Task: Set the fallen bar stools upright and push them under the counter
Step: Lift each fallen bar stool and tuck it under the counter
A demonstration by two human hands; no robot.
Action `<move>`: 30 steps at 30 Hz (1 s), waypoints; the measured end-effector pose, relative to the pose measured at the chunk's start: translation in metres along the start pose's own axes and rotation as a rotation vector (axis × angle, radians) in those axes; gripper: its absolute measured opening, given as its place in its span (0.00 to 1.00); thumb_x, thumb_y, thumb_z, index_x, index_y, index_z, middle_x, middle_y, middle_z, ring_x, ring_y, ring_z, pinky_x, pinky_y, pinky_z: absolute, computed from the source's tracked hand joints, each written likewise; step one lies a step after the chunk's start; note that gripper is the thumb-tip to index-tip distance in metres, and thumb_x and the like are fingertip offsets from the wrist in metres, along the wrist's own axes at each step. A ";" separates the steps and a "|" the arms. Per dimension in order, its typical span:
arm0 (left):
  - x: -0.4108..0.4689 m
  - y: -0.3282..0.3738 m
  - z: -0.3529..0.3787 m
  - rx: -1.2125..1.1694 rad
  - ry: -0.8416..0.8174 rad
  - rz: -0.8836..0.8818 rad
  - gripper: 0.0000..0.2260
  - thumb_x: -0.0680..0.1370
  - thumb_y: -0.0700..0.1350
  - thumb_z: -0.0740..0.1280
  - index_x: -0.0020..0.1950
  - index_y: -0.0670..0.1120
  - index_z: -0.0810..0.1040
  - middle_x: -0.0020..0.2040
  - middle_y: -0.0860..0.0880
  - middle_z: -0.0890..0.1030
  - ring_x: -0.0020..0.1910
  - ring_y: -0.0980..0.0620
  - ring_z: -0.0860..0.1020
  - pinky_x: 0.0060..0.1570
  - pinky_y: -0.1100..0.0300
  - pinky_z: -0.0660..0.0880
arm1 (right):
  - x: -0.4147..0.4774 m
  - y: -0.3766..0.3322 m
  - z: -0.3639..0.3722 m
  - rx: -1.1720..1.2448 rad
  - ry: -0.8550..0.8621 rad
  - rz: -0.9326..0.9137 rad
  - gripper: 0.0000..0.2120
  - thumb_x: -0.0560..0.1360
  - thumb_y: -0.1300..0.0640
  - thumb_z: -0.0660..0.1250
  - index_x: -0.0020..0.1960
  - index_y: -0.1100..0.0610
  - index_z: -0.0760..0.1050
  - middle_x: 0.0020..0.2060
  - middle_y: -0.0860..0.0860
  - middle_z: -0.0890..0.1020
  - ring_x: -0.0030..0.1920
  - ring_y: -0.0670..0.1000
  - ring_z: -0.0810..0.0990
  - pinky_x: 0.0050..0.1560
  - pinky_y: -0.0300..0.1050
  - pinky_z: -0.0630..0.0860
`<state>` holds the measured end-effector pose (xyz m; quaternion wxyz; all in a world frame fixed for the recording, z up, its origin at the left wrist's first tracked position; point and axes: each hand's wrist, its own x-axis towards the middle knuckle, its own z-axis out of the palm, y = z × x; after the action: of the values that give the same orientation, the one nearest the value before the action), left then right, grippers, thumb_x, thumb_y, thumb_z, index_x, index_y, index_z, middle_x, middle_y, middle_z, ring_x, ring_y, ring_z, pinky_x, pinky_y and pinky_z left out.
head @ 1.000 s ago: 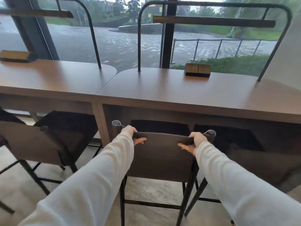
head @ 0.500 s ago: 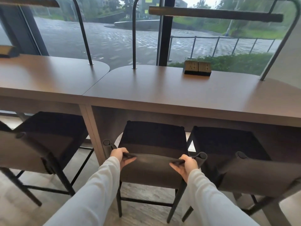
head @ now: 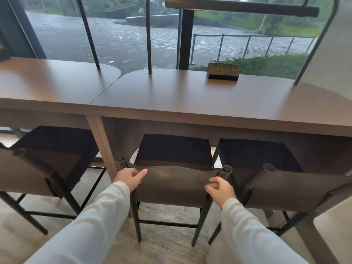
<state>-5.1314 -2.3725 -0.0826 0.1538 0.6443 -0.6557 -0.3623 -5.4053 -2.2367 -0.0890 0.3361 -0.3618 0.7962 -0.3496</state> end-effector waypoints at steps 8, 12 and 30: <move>-0.005 0.007 -0.019 0.638 0.326 0.614 0.20 0.73 0.42 0.68 0.65 0.46 0.74 0.63 0.47 0.74 0.64 0.46 0.70 0.64 0.53 0.68 | 0.003 -0.011 -0.029 -0.926 0.369 -0.688 0.37 0.70 0.68 0.68 0.75 0.52 0.60 0.68 0.55 0.71 0.70 0.57 0.66 0.71 0.52 0.62; 0.001 0.012 -0.010 0.868 0.077 0.481 0.29 0.74 0.44 0.67 0.72 0.51 0.61 0.72 0.51 0.66 0.73 0.49 0.60 0.73 0.52 0.53 | 0.022 -0.019 -0.019 -1.152 0.143 -0.550 0.32 0.75 0.59 0.66 0.74 0.51 0.56 0.66 0.51 0.73 0.70 0.53 0.66 0.74 0.51 0.52; 0.025 0.030 -0.021 1.015 0.009 0.533 0.10 0.80 0.49 0.58 0.58 0.50 0.74 0.52 0.50 0.81 0.53 0.49 0.78 0.56 0.59 0.72 | 0.042 -0.032 0.005 -1.125 0.135 -0.463 0.05 0.77 0.53 0.58 0.49 0.52 0.72 0.45 0.48 0.83 0.47 0.52 0.81 0.50 0.42 0.68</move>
<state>-5.1431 -2.4053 -0.0546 -0.0861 0.4515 -0.8866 0.0522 -5.4120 -2.2887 -0.0776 -0.0425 -0.6245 0.7789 0.0382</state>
